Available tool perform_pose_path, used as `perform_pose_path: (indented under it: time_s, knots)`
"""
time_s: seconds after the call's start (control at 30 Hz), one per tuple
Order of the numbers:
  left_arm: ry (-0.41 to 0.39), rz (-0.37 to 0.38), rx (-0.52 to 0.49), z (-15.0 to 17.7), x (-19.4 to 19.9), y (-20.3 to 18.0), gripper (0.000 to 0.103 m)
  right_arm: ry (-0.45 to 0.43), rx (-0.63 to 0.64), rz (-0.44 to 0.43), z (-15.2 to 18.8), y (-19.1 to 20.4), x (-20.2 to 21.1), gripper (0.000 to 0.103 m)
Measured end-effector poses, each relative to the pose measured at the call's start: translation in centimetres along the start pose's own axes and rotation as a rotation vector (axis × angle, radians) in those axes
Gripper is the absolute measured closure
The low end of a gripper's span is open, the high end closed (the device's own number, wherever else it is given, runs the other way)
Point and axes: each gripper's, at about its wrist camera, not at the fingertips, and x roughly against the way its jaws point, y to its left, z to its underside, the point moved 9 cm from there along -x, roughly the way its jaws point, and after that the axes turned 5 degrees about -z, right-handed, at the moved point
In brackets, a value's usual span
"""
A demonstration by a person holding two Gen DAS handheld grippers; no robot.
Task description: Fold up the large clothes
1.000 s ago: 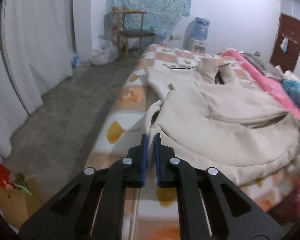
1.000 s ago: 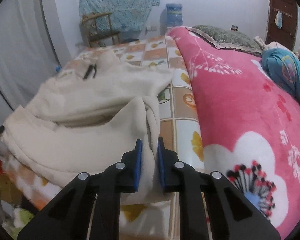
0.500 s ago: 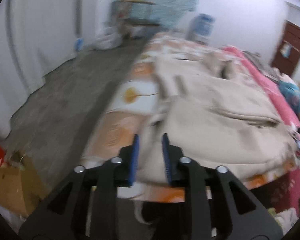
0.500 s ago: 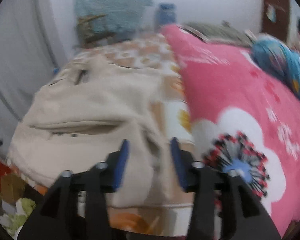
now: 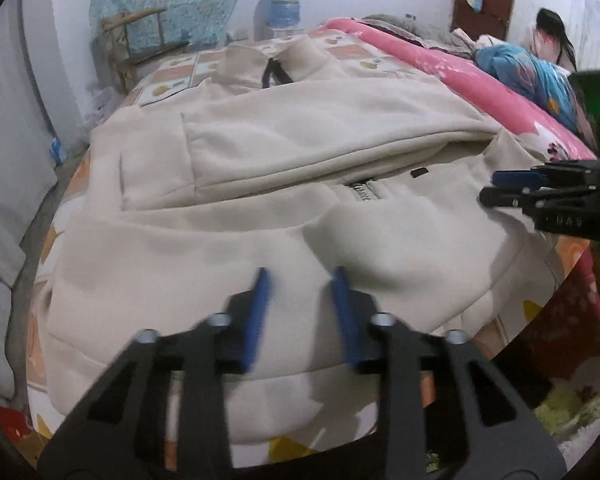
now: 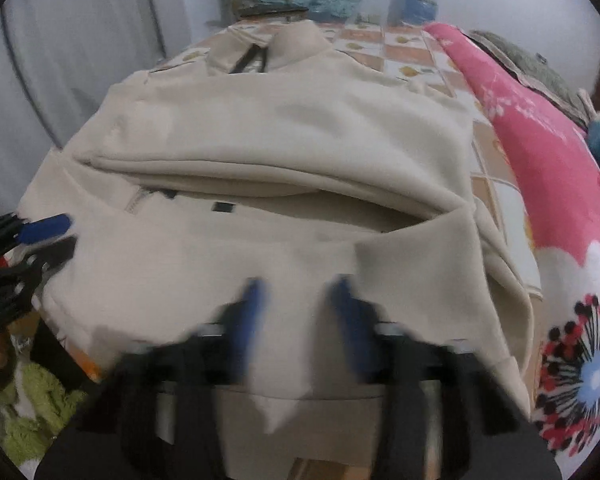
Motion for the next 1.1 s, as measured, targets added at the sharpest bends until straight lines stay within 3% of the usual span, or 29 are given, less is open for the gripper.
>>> perform_pose_path:
  time_s: [0.07,0.13,0.27,0.33,0.5,0.63,0.83,0.97,1.1]
  knots:
    - [-0.022,-0.032,-0.054,-0.2,0.2,-0.5,0.099,-0.007,0.017,0.019,0.0,0.1,0.1,0.097]
    - [-0.032,-0.053,-0.074,-0.4,0.3,-0.3,0.101,-0.020,0.028,0.038,-0.3,0.1,0.4,0.101]
    - [-0.173,-0.085,-0.027,-3.8,3.8,1.2,0.102,-0.130,0.006,0.055,-2.6,-0.6,4.0,0.101]
    - [-0.206,-0.090,-0.009,-4.8,3.9,1.8,0.102,-0.179,0.012,0.072,-3.9,-0.8,5.4,0.101]
    - [-0.132,-0.139,-0.044,-3.5,-0.8,0.8,0.101,-0.128,0.015,0.091,-3.7,-1.4,1.5,0.101]
    - [-0.119,-0.155,-0.056,-2.1,-1.5,0.4,0.101,-0.091,0.010,0.093,-2.6,-1.9,-1.0,0.101]
    - [-0.127,-0.168,-0.046,-2.1,-1.7,0.4,0.101,-0.115,0.011,0.096,-2.8,-2.0,-1.1,0.101]
    - [-0.129,-0.186,-0.042,-2.3,-1.8,0.3,0.101,-0.131,0.050,0.156,-3.1,-1.6,0.4,0.101]
    - [-0.127,-0.180,-0.023,-2.3,-1.8,0.5,0.101,-0.209,0.116,0.089,-3.8,1.1,3.1,0.088]
